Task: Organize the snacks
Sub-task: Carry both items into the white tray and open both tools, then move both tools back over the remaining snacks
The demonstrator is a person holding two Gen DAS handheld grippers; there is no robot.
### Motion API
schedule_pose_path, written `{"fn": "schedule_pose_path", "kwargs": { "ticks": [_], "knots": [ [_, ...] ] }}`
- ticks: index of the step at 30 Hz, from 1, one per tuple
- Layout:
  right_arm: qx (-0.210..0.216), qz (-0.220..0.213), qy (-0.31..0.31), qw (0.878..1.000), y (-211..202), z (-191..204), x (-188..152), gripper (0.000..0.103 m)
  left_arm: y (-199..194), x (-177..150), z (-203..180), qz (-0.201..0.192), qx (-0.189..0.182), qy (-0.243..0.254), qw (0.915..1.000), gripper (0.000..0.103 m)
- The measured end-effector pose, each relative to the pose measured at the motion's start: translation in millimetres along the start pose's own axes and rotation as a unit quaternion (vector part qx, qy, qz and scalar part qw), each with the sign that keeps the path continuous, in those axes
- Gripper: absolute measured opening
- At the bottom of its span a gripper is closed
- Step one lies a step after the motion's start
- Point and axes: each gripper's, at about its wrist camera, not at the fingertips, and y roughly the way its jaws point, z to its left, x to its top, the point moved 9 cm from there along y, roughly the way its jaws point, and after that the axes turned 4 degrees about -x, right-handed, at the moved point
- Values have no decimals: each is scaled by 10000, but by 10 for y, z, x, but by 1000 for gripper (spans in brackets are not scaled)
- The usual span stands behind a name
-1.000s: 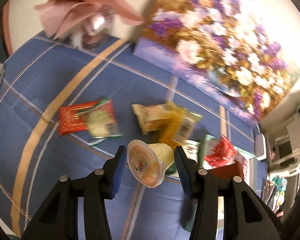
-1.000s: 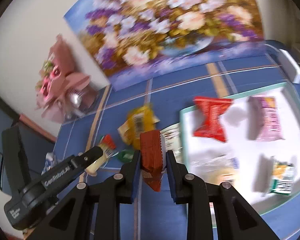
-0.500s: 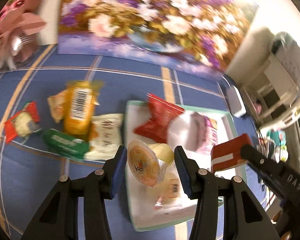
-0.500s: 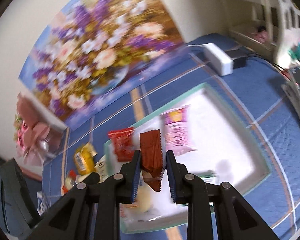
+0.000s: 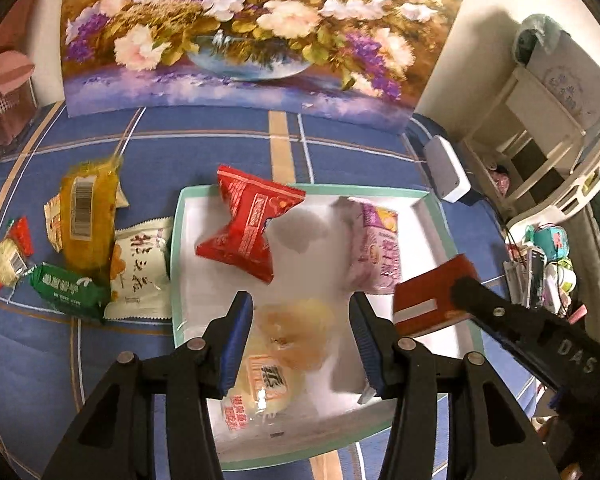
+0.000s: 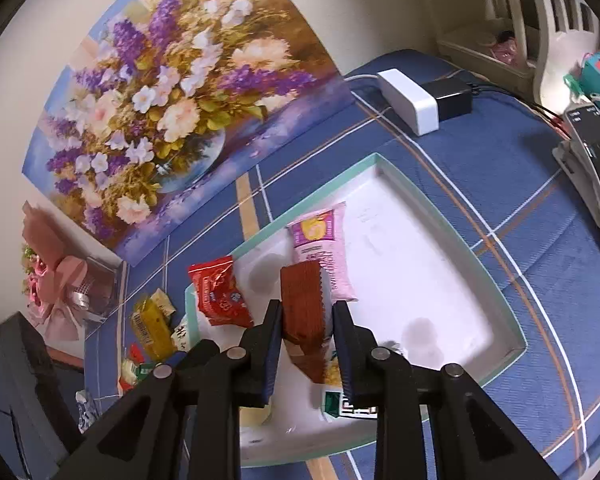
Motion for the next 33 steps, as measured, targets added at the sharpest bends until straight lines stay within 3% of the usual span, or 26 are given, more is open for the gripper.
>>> {"fn": "schedule_pose_path", "kwargs": {
  "ticks": [6,8,9,12,16,17,19,21,25,33],
  "knots": [
    [-16,55,-133,9999,10,49,-31,29,-134,67,70,-104,108,-144,9998,55],
    [-120,40,-166,9998,10,38,-30,30,-153,68,167,-63,284,-241,9993,60],
    [-161,32,-201,9997,7,41,-29,31,-160,63,248,-31,457,-314,9985,69],
    [-286,28,-267,9992,11,34,-30,49,-162,34,422,41,719,-470,9963,73],
    [-463,112,-355,9982,61,20,-69,56,-154,-12,650,144,905,-725,9931,74],
    [-504,154,-373,9979,83,18,-89,66,-158,-19,698,155,962,-761,9923,75],
    [-616,201,-416,9970,119,11,-124,80,-155,-31,790,173,1095,-808,9906,90],
    [-723,243,-535,9957,162,20,-170,82,-163,-39,861,151,1226,-829,9889,93],
    [-836,299,-749,9932,233,77,-260,101,-190,-63,1064,77,1640,-834,9829,96],
    [-895,283,-1062,9899,289,250,-393,103,-285,-69,1316,-35,1995,-891,9758,103]
  ]
}}
